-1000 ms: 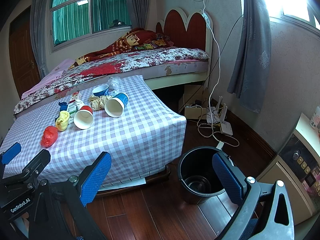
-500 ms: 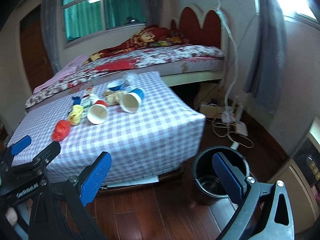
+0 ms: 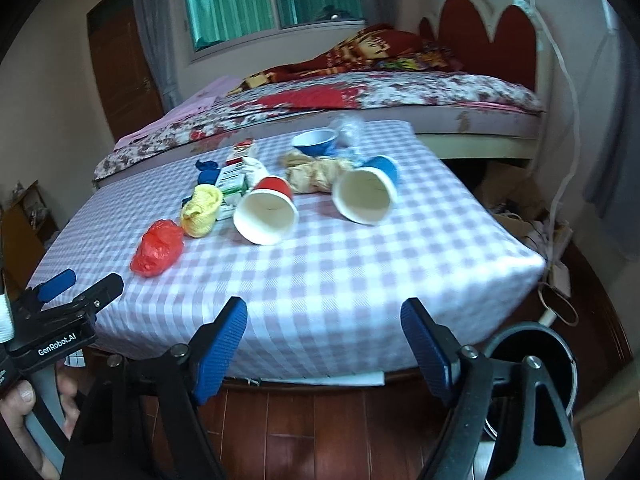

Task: Collect trash
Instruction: 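Grasp the red plastic bag with the left gripper while the right gripper grasps the red paper cup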

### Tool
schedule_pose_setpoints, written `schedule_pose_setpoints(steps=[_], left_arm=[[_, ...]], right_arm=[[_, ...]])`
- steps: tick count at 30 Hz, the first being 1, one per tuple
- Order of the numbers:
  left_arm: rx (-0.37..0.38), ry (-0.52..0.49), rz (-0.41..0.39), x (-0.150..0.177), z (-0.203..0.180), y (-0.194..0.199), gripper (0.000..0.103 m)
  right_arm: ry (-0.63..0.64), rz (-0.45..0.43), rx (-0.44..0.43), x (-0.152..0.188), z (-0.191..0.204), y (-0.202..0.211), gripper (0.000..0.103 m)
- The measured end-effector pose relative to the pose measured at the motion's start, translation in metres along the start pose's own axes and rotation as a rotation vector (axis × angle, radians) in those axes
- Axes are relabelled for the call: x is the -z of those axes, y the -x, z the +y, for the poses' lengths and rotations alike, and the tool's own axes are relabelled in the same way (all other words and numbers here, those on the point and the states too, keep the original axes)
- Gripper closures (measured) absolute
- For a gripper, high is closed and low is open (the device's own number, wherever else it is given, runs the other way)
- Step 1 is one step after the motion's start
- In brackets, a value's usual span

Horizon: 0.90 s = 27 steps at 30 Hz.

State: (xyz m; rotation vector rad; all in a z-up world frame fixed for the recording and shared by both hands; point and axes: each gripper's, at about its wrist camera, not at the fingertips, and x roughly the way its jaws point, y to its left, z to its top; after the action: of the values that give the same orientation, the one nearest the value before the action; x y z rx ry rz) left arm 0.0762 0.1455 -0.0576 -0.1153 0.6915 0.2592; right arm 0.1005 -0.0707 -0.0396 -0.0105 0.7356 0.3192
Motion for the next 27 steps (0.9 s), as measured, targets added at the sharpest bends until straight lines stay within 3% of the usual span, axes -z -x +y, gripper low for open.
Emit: schedule_pose_setpoints(steps=[8,13,19,27], left_arm=[[-0.043,0.065,0.032,-0.017,0.022,-0.050,0.003],[-0.034,0.062,0.052,-0.025,0.020,-0.073,0.004],[-0.033,0.068,0.087,-0.027,0.024,-0.096,0.009],[-0.018,0.070,0.100,-0.029,0.027,-0.108,0.013]], right_arm=[[0.102,0.003,-0.082,-0.037,0.042,-0.069,0.022],[0.131,0.040,-0.074,-0.053,0.054,-0.114,0.022],[0.124,0.052,-0.134,-0.062,0.054,-0.138,0.022],[0.141,0.083,-0.121,-0.071,0.051,-0.160,0.020]])
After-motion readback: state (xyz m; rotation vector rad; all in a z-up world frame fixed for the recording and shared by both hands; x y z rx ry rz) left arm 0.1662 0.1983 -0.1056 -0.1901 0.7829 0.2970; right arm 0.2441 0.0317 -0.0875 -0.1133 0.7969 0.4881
